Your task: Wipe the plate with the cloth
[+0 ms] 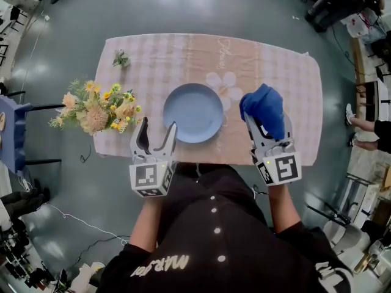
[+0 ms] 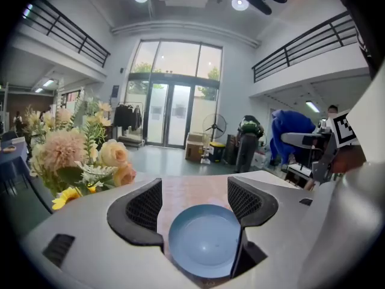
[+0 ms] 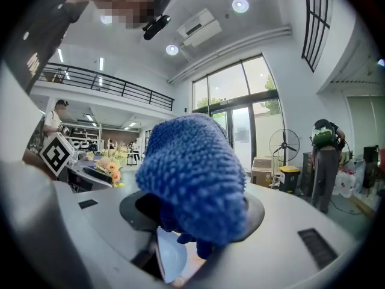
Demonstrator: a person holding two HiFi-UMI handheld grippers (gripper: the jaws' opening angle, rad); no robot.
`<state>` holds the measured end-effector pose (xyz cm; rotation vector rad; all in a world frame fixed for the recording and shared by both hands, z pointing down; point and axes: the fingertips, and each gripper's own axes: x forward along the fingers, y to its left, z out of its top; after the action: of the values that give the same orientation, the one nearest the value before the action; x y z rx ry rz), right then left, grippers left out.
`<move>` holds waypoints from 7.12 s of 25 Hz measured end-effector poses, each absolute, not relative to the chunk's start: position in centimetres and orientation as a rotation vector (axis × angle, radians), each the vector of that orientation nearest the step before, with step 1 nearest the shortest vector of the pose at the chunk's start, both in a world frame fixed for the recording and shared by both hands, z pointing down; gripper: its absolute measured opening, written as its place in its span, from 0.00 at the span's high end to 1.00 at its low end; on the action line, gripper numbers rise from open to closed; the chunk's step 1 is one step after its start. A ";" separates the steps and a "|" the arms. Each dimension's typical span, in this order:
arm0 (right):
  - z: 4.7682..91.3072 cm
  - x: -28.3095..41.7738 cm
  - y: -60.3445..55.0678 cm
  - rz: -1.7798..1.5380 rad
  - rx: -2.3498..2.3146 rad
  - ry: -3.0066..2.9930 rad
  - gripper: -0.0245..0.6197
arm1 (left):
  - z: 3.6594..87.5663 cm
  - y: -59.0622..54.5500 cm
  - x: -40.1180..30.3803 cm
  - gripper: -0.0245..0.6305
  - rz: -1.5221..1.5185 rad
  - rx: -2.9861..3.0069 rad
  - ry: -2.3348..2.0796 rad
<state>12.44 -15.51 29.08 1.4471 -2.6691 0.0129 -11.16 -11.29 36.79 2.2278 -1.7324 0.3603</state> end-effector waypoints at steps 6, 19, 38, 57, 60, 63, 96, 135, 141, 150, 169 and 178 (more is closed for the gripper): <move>31.6 11.1 -15.8 0.072 1.450 -2.614 0.66 | 39.5 -13.3 -11.3 0.46 0.424 2.245 -1.649; 38.6 7.0 -18.8 0.105 1.306 -2.547 0.66 | 47.2 -16.2 -13.3 0.46 0.531 2.130 -1.584; 47.3 3.0 -20.4 0.060 1.047 -2.511 0.66 | 56.9 -16.5 -14.1 0.56 0.635 1.975 -1.512; 53.6 -0.9 -20.4 0.017 0.703 -2.398 0.66 | 61.0 -16.6 -14.7 0.86 0.584 1.860 -1.414; 54.2 -2.0 -20.1 -0.002 0.629 -2.381 0.66 | 61.3 -16.5 -14.8 0.89 0.602 1.841 -1.401; 54.9 -3.0 -19.9 0.042 0.586 -2.389 0.65 | 61.5 -16.4 -14.9 0.91 0.588 1.814 -1.389; 59.4 -11.1 -20.2 -0.086 0.325 -2.317 0.66 | 61.5 -16.5 -14.9 0.91 0.592 1.808 -1.361; 61.2 -7.2 -21.5 0.029 0.326 -2.157 0.66 | 61.5 -16.4 -15.0 0.91 0.593 1.801 -1.370; 61.2 -5.4 -21.6 0.040 0.341 -2.120 0.66 | 61.5 -16.3 -14.9 0.91 0.582 1.786 -1.374; 61.4 -2.9 -21.5 0.060 0.361 -2.039 0.66 | 61.5 -16.2 -15.0 0.91 0.571 1.768 -1.368; 61.8 -0.2 -21.2 0.042 0.387 -1.868 0.66 | 61.5 -16.3 -15.0 0.91 0.570 1.757 -1.368; 60.8 -1.0 -20.9 0.026 0.433 -1.947 0.66 | 61.6 -16.3 -15.0 0.92 0.501 1.743 -1.343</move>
<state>-0.97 -20.90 60.76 0.4325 -1.9467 0.0257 -15.04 -16.28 61.64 1.7425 -1.3434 0.5014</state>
